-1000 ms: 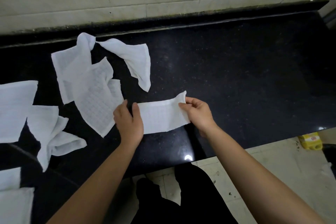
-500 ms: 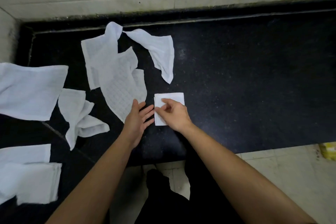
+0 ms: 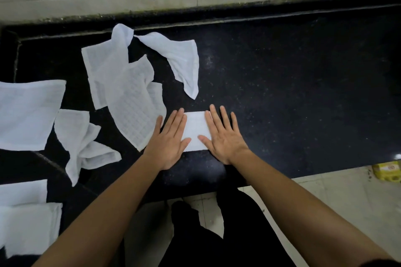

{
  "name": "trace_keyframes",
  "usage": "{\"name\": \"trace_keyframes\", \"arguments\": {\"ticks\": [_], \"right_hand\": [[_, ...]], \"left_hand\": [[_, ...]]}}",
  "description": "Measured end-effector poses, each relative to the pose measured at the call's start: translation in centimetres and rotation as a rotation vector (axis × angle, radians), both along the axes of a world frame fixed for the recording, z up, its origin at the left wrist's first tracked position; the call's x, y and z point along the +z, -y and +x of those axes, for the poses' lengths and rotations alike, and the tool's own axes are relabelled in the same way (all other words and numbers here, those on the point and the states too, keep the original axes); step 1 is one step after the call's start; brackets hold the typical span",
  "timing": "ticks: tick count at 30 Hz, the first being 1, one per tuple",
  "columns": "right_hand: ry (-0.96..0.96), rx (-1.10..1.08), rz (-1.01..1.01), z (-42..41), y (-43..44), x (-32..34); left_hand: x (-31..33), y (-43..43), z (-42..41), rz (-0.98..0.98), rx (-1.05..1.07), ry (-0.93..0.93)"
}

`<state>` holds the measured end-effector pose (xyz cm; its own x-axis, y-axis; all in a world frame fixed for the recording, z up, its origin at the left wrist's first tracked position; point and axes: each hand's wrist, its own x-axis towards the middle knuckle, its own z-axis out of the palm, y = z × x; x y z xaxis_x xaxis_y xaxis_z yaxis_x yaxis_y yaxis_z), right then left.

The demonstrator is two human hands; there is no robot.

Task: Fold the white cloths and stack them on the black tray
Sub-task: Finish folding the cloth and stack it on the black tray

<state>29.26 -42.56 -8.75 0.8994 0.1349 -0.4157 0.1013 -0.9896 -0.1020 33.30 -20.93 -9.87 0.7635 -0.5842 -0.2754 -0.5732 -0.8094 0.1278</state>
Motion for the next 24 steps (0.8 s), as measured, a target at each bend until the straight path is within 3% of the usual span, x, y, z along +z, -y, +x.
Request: {"name": "trace_keyframes", "arguments": {"ticks": [4, 7, 12, 15, 20, 24], "right_hand": [[-0.005, 0.017, -0.01, -0.1, 0.0, -0.3], [0.1, -0.144, 0.109, -1.1, -0.1, 0.3], [0.218, -0.356, 0.204, -3.2, -0.7, 1.7], [0.101, -0.492, 0.335, -3.3, -1.1, 2.2], [-0.149, -0.835, 0.588, -1.5, -1.4, 3.6], [-0.242, -0.78, 0.632, 0.3, -1.3, 5.2]], "left_hand": [[0.1, 0.3, 0.1, 0.029, 0.006, -0.067], [1.3, 0.8, 0.4, -0.061, 0.092, -0.092], [2.8, 1.1, -0.1, -0.239, 0.249, 0.064], [3.2, 1.2, -0.9, -0.224, 0.299, 0.057], [3.8, 0.1, -1.8, -0.248, 0.51, -0.204], [5.0, -1.2, -1.5, -0.349, 0.617, -0.407]]}}
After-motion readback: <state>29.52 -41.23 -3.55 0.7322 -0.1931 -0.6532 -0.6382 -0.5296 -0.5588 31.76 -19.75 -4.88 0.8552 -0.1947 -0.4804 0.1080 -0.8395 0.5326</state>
